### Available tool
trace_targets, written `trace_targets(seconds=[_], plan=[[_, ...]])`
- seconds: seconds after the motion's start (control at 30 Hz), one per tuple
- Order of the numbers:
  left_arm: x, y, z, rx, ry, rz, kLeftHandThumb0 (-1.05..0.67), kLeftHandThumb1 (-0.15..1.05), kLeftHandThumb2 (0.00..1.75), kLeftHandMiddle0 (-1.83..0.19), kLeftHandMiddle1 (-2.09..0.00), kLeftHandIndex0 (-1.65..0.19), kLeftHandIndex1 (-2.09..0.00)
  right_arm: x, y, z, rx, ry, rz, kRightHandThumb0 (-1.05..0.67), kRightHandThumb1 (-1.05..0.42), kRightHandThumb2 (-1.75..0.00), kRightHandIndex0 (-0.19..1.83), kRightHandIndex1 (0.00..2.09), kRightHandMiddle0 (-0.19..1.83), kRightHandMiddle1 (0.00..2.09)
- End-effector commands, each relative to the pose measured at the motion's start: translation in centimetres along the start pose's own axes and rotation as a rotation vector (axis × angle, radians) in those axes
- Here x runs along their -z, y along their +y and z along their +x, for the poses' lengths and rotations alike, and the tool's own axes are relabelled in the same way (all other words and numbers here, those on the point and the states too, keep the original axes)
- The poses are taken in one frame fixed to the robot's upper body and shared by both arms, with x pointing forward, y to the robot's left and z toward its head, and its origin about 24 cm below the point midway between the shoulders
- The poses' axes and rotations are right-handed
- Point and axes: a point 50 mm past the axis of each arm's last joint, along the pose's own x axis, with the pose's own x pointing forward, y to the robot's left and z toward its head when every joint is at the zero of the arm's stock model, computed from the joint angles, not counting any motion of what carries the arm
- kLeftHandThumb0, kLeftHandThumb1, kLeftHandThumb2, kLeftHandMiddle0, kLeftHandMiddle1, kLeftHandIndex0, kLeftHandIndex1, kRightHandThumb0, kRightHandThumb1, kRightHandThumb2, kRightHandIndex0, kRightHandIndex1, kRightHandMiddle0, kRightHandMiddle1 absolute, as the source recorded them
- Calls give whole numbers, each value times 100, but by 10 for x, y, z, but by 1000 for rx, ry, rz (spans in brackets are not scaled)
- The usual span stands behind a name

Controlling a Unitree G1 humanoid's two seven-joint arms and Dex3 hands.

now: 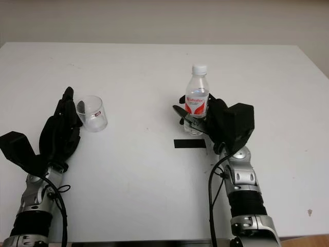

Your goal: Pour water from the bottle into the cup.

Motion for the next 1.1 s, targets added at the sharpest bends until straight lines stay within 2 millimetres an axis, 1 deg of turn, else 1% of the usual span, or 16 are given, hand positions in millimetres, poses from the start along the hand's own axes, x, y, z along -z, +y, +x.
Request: trace_targets(seconds=[0.0,0.17,0.3,0.43,0.67,0.83,1.03,1.07], plan=[[5,0,-3,3,17,-6,-76,105,54,14,-5,14,-4,-2,-4,-4,8,3,-17,-39,-105,-37,140,209,100,209],[4,2,-4,-9,24,-6,-76,105,53,13,-6,13,-5,7,-3,-6,15,44,-33,-39,-105,-39,140,209,99,209],[3,3,-3,-12,21,-5,-75,105,53,12,-6,12,-6,16,3,-6,43,79,-37,-41,-105,-38,137,209,96,209],[2,4,-3,-16,18,-4,-75,105,53,12,-6,12,-6,23,10,-8,19,80,-16,-41,-105,-38,137,209,96,209],[0,6,-3,-14,15,3,-74,105,54,12,-5,12,-5,32,20,-11,-14,66,27,-41,-105,-43,157,209,108,209],[-1,7,-2,-17,17,6,-74,105,54,12,-5,12,-5,33,22,-12,0,56,52,-42,-105,-43,159,209,110,209],[-2,8,-2,-15,14,11,-74,105,53,10,-6,11,-6,33,25,-14,8,29,87,-43,-105,-43,151,209,102,209],[-2,8,-2,-17,14,14,-74,105,53,10,-6,11,-6,33,25,-14,13,19,108,-42,-105,-39,137,209,94,209]])
